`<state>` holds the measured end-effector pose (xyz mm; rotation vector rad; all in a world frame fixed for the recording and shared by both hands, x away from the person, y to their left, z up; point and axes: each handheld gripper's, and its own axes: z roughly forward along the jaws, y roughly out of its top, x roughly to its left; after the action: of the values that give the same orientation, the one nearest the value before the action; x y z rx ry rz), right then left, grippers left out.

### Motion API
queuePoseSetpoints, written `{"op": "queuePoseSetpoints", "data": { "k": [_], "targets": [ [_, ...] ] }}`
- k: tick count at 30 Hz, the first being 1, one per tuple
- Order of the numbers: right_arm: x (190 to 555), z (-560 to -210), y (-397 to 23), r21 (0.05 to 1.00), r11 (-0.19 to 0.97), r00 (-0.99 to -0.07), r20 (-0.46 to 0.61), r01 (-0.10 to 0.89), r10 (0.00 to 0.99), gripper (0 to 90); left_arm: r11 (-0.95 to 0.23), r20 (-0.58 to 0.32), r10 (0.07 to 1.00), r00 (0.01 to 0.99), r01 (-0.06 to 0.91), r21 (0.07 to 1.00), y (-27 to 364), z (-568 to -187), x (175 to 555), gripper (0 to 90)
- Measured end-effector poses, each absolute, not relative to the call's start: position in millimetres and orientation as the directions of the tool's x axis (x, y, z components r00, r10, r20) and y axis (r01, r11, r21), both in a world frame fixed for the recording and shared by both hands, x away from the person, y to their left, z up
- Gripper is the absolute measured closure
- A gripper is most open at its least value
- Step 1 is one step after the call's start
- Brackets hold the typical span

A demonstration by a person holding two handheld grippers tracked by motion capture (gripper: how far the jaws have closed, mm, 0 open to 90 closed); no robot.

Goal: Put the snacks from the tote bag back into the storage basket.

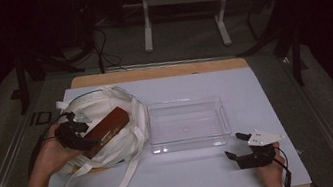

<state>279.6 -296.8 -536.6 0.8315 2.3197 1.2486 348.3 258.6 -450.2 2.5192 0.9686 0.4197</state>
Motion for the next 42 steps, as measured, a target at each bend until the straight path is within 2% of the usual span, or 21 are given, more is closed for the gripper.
{"op": "queuePoseSetpoints", "data": {
  "k": [5, 18, 42],
  "targets": [
    [280, -537, -297, 0.843, 0.432, -0.754, -0.049, 0.320, 0.655, 19.3, -0.680, 0.099, 0.691, 0.716, 0.597, 0.426, 259, -454, 353, 31.1],
    [280, -537, -297, 0.842, 0.435, -0.755, -0.052, 0.318, 0.653, 19.3, -0.693, 0.060, 0.693, 0.718, 0.641, 0.330, 258, -461, 361, 33.4],
    [280, -537, -296, 0.840, 0.437, -0.756, -0.050, 0.322, 0.653, 19.3, -0.730, 0.041, 0.677, 0.735, 0.662, 0.171, 249, -479, 370, 35.4]
  ]
}}
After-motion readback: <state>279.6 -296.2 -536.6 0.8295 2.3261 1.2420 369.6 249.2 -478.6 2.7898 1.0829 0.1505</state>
